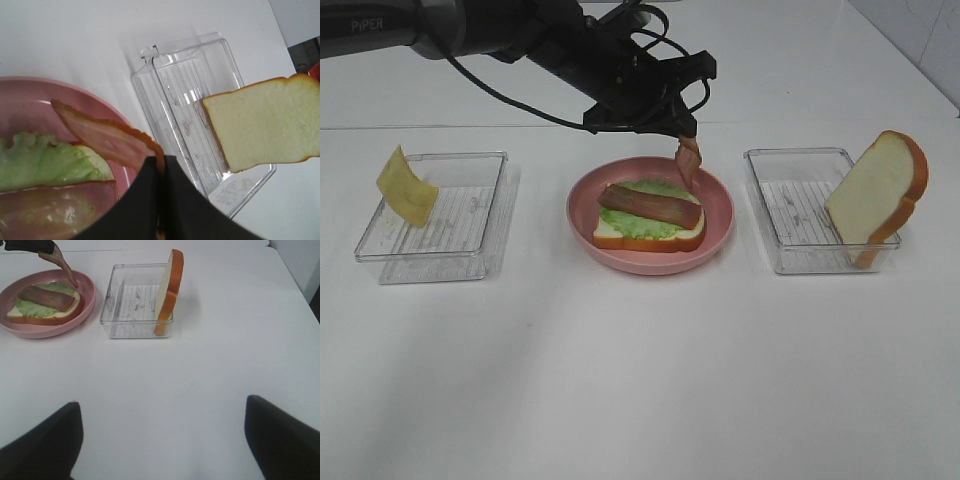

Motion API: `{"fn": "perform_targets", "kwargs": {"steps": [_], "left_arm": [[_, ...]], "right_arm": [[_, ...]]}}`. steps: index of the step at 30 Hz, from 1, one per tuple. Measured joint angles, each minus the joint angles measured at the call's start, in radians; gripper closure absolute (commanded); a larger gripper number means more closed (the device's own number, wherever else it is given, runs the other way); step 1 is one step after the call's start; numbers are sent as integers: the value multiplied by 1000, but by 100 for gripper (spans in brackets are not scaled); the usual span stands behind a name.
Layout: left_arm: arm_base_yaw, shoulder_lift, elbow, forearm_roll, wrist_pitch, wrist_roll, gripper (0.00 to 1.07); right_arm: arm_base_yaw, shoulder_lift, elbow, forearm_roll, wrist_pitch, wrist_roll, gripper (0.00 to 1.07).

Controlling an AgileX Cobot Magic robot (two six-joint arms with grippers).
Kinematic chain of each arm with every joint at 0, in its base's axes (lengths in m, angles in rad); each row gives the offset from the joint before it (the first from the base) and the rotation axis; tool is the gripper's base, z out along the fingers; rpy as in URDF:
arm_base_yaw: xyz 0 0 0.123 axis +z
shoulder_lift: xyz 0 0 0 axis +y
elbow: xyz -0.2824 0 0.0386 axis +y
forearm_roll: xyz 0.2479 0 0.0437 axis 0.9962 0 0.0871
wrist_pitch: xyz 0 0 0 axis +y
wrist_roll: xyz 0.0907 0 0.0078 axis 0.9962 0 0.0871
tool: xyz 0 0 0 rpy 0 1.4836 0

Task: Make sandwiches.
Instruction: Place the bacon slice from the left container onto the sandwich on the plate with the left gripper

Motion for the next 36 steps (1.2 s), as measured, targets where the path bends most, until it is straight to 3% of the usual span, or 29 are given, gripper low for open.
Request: {"fn": "perform_targets", "kwargs": {"steps": [12,15,16,18,19,20,22,31,33,34,36], "left_arm": [[0,0,0,77,84,0,107],[0,0,0,113,101,-26,107],[0,0,0,151,108,-77,107],[0,0,0,168,110,-101,107],[0,0,0,213,121,-159,107],[0,0,0,213,121,-159,107],[0,0,0,269,144,-219,107],[0,0,0,328,194,-260,104],[0,0,0,347,204,-261,90],[0,0,0,347,204,-261,90],[0,0,-4,387,207,-266,49]], "right_arm": [[0,0,0,0,0,0,23],[0,0,0,0,0,0,23],[0,0,0,0,0,0,23],[0,0,0,0,0,0,23],[0,0,0,0,0,0,23],[0,0,0,0,0,0,23],[0,0,0,0,0,0,23],[0,0,0,0,0,0,23],[0,0,0,0,0,0,23],[0,0,0,0,0,0,23],[0,0,0,0,0,0,23]]}}
